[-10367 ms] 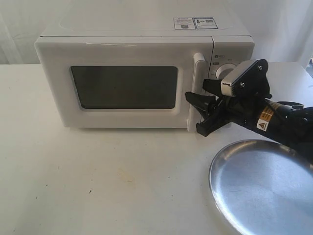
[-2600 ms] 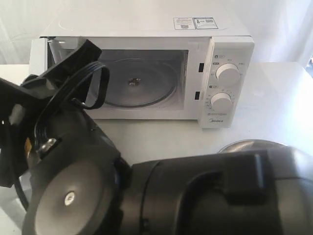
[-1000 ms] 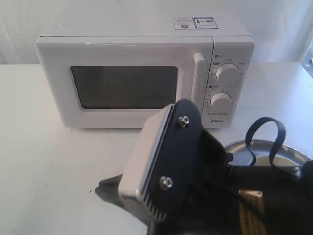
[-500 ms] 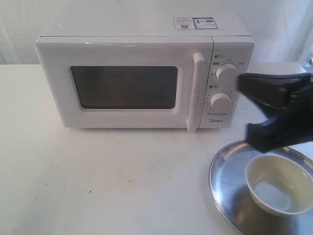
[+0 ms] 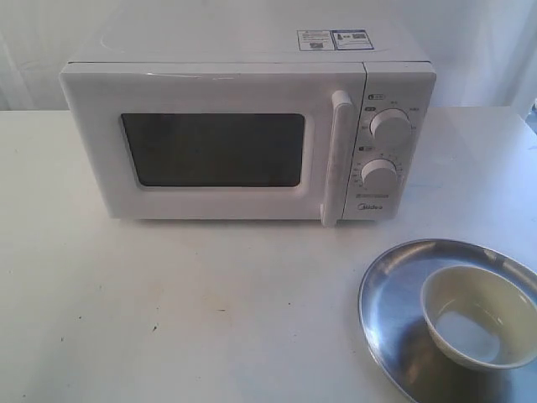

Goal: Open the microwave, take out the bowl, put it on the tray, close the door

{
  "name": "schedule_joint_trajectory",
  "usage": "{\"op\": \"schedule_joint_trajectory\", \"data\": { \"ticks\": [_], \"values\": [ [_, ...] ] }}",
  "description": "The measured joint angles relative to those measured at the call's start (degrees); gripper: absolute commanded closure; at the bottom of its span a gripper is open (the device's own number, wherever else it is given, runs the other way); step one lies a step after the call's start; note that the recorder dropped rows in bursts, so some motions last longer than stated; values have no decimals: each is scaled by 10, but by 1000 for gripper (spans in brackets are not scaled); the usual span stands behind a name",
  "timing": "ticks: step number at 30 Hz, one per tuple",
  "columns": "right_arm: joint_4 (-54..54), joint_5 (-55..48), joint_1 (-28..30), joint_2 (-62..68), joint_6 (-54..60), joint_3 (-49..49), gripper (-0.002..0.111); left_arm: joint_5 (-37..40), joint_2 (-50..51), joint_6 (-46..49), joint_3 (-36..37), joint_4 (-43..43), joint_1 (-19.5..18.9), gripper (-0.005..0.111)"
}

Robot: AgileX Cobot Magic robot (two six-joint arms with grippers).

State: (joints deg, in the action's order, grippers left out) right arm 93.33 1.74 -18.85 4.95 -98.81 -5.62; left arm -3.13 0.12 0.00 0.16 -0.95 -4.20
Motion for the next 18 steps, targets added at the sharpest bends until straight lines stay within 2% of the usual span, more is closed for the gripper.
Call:
{"op": "schedule_joint_trajectory", "data": {
  "ticks": [4,18],
  "values": [
    [-2,-1,19,-40,0,28,108,0,0,0,0,0,0,107],
    [-4,-13,19,-45,0,53,108,0,0,0,0,0,0,107]
  ]
}}
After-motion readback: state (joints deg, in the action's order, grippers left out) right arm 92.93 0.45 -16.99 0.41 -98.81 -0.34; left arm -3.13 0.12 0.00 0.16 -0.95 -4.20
